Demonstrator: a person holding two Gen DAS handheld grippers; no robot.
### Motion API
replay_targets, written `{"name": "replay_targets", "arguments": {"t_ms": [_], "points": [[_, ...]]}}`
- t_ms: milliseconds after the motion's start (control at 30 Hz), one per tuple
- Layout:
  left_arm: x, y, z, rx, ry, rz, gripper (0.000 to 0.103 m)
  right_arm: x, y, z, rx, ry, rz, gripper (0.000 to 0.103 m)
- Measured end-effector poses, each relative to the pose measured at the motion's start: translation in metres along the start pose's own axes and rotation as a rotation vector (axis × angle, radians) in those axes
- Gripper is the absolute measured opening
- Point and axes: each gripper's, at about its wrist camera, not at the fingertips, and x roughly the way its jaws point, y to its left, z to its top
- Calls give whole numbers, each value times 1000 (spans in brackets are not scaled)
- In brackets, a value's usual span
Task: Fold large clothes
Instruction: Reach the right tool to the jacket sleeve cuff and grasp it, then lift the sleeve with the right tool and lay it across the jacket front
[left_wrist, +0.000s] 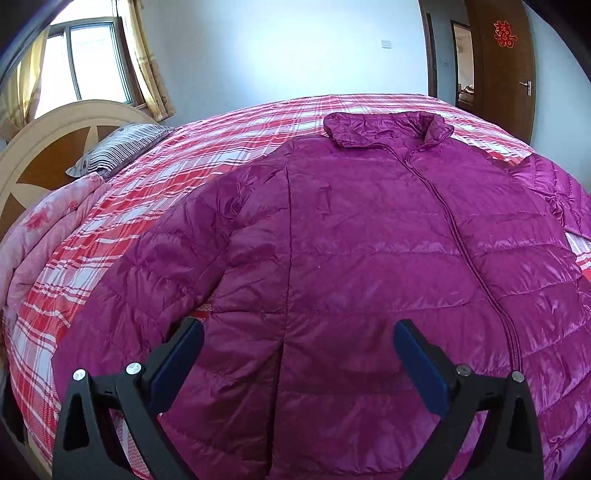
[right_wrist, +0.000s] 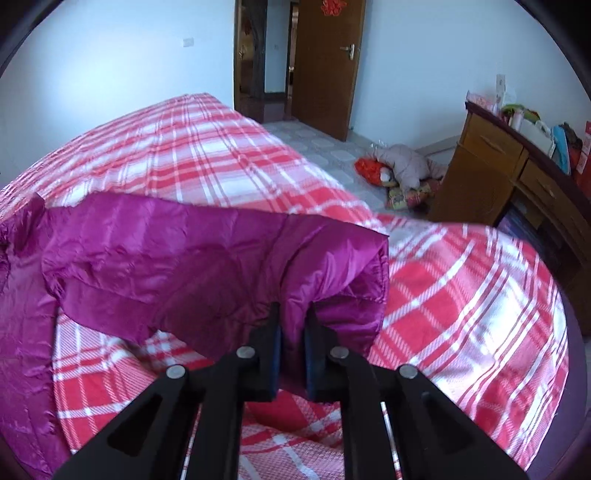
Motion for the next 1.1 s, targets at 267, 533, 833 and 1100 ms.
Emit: {"name": "replay_targets", "arguments": {"t_ms": [267, 533, 833, 1100], "points": [[2, 5, -2, -17, 8, -28, 102, -59, 56, 44, -125, -172, 26, 12], [0, 16, -4, -35, 7, -43, 102, -107, 149, 60, -298, -296, 126, 12], [2, 38, -6, -74, 13, -42, 102, -126, 254, 43, -484, -339, 242, 11], [5, 55, -9, -90, 31, -30, 102, -115, 345, 9, -687, -323, 324, 11]]}}
